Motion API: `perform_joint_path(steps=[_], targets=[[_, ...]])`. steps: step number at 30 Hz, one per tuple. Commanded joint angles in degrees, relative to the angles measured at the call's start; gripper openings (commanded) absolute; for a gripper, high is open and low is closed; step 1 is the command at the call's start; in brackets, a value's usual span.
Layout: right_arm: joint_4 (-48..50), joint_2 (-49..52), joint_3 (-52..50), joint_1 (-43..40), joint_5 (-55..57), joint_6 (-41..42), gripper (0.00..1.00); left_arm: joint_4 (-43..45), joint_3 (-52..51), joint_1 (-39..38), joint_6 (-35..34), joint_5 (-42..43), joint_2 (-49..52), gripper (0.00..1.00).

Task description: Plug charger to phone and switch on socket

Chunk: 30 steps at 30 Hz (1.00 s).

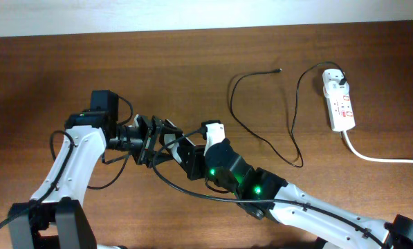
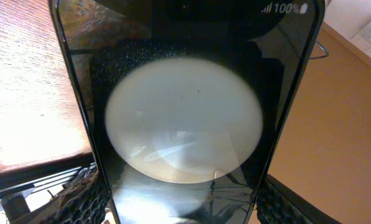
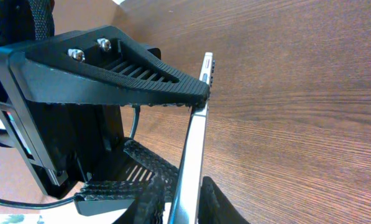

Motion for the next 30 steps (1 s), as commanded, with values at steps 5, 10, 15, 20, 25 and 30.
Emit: perform_joint_path(steps=[5, 10, 15, 20, 25, 30], targets=[[-1.9, 0.39, 0.81, 0.35, -2.1, -0.17, 0.1, 0.07, 0.17, 0.28, -0.04, 1.46, 0.02, 0.56], [-1.92, 0.39, 0.81, 0.35, -2.54, -0.17, 0.08, 0.07, 0.17, 0.17, -0.04, -0.66, 0.02, 0.59], [-1.92, 0.39, 0.79, 0.35, -2.56, -0.17, 0.08, 0.11, 0.17, 0.46, -0.07, -0.87, 0.02, 0.89], [-1.95, 0.39, 0.79, 0.35, -2.99, -0.17, 0.08, 0.13, 0.17, 1.92, 0.0, -0.79, 0.02, 0.99], [-1.95, 0.39, 0.81, 0.35, -2.99, -0.15, 0.08, 1.38, 0.17, 6.47, 13.2, 8.39, 0.0, 0.99], [-1.99, 0.39, 0.79, 0.31, -4.09, -0.13, 0.07, 0.33, 0.17, 6.99, 21.97, 9.18, -0.83, 0.99]])
